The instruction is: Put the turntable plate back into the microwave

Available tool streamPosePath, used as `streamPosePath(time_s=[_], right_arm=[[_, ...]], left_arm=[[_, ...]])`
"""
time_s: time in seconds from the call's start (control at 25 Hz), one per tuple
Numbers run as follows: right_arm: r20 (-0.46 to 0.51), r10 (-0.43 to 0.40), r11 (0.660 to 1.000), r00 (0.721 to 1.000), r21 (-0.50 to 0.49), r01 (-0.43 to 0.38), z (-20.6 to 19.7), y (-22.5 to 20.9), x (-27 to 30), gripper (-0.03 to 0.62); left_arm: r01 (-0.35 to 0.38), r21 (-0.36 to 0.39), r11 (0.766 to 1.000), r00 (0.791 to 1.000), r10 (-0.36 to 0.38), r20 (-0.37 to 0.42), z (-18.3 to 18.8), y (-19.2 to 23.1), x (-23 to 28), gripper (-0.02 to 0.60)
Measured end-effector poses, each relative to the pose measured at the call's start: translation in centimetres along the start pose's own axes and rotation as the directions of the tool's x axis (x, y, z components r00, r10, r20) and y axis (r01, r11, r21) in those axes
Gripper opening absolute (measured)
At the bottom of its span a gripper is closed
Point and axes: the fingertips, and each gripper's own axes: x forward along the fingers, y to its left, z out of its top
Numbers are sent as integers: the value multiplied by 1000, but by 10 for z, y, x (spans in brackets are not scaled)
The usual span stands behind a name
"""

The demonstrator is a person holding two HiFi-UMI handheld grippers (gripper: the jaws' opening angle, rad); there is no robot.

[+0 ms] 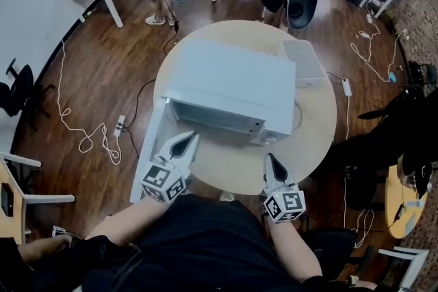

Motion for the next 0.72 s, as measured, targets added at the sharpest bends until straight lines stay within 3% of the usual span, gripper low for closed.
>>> streamPosePath(time_s=[0.48,0.72], right_arm=[[21,45,999,999,7,-45,-3,9,7,0],[24,53,998,998,-17,-53,2,11,8,0]], left_arm=[[-83,12,996,996,84,-15,0,8,-28,3],[-81,12,997,997,81,-12,2,7,-31,3]])
